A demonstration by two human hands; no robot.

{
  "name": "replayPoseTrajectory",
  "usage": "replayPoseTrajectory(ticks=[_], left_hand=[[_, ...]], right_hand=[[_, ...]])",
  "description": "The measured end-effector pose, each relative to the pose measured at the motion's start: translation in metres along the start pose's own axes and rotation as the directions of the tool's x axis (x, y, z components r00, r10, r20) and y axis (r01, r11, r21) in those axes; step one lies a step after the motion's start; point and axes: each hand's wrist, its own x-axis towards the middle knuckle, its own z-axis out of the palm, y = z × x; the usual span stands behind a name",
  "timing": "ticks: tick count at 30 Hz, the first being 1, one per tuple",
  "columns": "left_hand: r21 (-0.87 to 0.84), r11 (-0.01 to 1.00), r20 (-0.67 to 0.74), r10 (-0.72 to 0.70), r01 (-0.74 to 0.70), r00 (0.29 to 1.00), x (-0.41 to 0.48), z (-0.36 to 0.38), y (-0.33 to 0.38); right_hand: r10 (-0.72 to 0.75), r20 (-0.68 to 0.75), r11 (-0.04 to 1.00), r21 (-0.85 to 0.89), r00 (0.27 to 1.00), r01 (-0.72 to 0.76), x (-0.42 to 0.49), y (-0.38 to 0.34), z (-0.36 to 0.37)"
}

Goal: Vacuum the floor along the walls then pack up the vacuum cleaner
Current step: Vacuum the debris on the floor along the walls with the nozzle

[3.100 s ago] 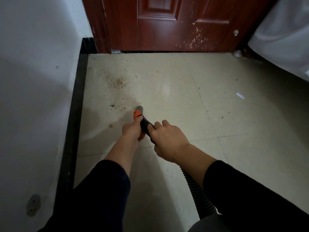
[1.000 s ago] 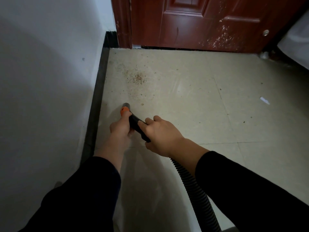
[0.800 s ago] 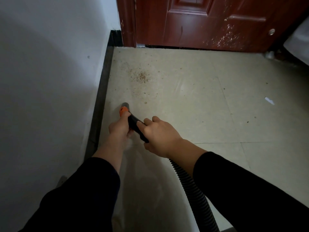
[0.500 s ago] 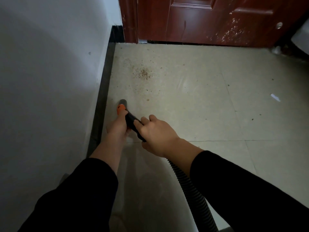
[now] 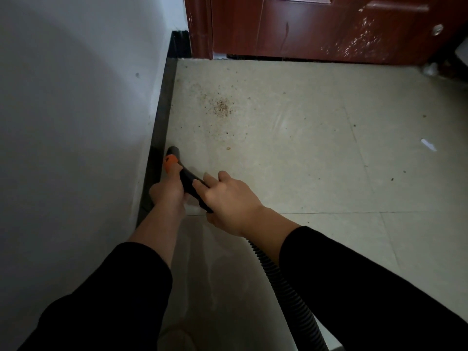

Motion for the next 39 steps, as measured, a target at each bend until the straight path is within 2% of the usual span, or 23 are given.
replayPoseTrajectory(ticks=[5, 17, 22, 27, 32, 39], left_hand=[[-0.015, 1.000, 0.054, -0.022, 0.023, 0.998, -0.014, 0.010, -0.004], [0.052, 0.999, 0.020, -0.015, 0.014, 1.000, -0.039, -0.002, -0.033], [0.048, 0.998, 0.073, -0.045, 0.042, 0.996, -0.045, 0.000, -0.051], [0.120, 0.993, 0.008, -0.009, 0.008, 1.000, -0.056, 0.015, -0.058], [0.162, 0.987, 0.032, -0.002, -0.003, 0.999, -0.060, 0.035, -0.061], [0.172, 0.985, 0.151, -0.043, 0.016, 0.988, -0.056, 0.074, -0.048]], right_hand=[[0.039, -0.004, 0.999, 0.035, 0.999, -0.038, -0.008, 0.009, 0.000], [0.010, 0.042, 0.999, 0.049, 0.999, -0.012, -0.046, 0.013, -0.010], [0.034, 0.094, 0.989, 0.144, 0.995, -0.047, -0.064, 0.023, -0.003], [0.168, 0.160, 0.947, 0.248, 0.973, -0.204, -0.082, 0.036, 0.007], [0.384, 0.212, 0.861, 0.269, 0.899, -0.431, -0.095, 0.050, 0.008], [0.486, 0.224, 0.731, 0.425, 0.845, -0.534, -0.088, 0.079, 0.011]])
